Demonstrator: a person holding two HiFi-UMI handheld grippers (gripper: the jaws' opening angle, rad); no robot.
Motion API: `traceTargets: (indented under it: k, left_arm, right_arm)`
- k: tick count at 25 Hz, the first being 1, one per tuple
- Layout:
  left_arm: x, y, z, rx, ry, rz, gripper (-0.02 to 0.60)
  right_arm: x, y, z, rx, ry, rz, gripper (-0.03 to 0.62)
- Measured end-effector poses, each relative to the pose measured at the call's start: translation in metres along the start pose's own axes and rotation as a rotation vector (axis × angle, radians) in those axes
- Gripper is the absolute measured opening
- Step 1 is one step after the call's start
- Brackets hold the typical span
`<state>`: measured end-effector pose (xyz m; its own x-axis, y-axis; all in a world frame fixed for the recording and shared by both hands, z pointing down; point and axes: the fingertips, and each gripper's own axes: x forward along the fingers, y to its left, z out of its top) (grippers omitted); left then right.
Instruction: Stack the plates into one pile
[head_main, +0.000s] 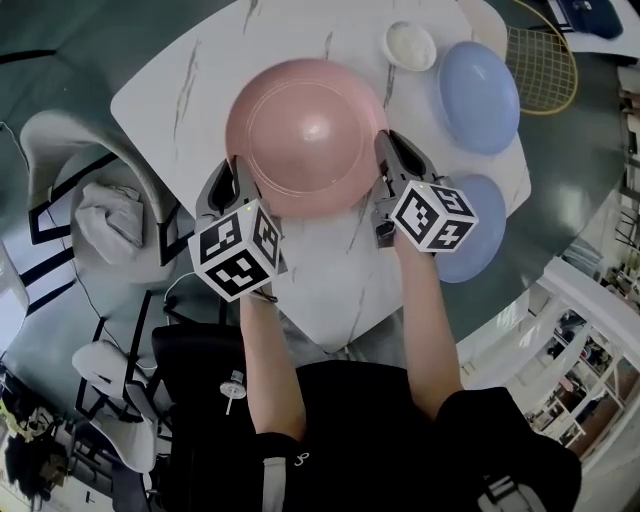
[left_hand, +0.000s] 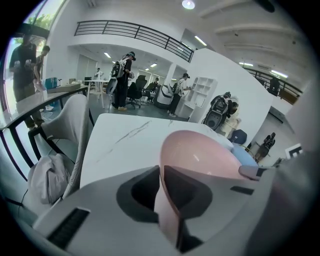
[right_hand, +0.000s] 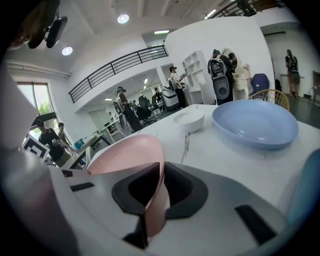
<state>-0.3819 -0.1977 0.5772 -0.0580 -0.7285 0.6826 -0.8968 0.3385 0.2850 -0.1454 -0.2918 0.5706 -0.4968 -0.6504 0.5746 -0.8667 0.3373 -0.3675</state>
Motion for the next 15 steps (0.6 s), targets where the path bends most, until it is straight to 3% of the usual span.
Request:
traceTargets:
  k: [10,15]
  left_arm:
    - [-0.063,-0.024,-0.004,-0.036,-0.097,0.059,0.04]
    - [-0.09,-0.057,-0.014,-0.023,-0.129,0.089,0.038]
  right_arm:
    - [-0.048,0.003,0.015,0.016,-0.057,0.065,0.025]
    - [-0.084,-0.019,0.016,0.044,-0.079,0.069,0.021]
